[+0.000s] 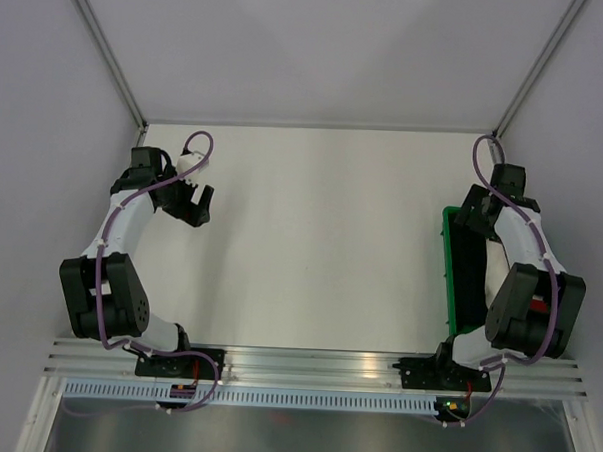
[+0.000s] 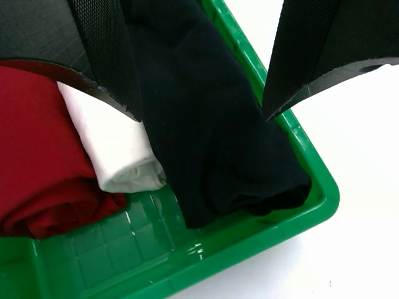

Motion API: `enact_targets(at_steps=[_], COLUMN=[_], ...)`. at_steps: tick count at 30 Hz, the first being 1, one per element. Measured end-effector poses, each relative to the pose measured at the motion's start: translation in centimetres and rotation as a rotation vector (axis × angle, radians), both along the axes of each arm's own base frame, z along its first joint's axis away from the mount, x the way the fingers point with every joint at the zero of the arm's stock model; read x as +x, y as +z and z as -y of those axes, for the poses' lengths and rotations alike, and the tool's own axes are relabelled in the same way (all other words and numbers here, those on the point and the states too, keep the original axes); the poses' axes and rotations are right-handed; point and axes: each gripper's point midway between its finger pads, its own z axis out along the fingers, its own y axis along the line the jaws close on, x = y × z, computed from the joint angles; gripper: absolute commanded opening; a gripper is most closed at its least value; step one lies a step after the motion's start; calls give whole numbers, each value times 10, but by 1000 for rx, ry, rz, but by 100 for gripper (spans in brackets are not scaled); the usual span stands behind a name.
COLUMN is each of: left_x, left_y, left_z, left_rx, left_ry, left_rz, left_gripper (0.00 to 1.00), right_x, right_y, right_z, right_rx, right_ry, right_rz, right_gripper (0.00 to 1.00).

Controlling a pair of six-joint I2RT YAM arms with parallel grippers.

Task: Roll the t-shirts
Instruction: Place the rolled tshirt into the container

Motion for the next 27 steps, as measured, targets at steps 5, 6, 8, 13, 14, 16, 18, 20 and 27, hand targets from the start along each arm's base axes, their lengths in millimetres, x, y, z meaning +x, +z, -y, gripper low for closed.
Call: enact_targets(at_steps=[5, 6, 8, 13, 14, 16, 18, 20, 27], left_x=[0, 0, 0, 0, 0, 0, 0, 0, 0], left_y=[0, 0, -1, -1, -2, -3, -4, -5, -6], left_z=[0, 0, 0, 0, 0, 0, 0, 0, 0], left_rx=[0, 0, 0, -1, -1, -1, -2, -2, -3], left_ry=[0, 0, 0, 0, 0, 0, 0, 0, 0], left_rz=[-1, -2, -2, -3, -5, -8, -12, -15, -17], left_gripper=[100, 100, 100, 100, 100, 100, 100, 100, 100], right_x=[13, 15, 19, 20, 19, 18, 18, 18, 12], right_y=[-12, -15, -19, -33, -36, -40, -42, -44, -49], right_z=[-2, -3, -5, -6, -4, -1, -1, -1, -3], right_rx=[7, 16, 31, 95, 107, 123, 131, 132, 138], right_ry=[56, 63, 71, 52, 42, 31, 31, 33, 39], right_rz=[0, 2, 11, 48, 54, 64, 71, 68, 54], right_gripper=[82, 82, 82, 83, 83, 82, 81, 77, 69])
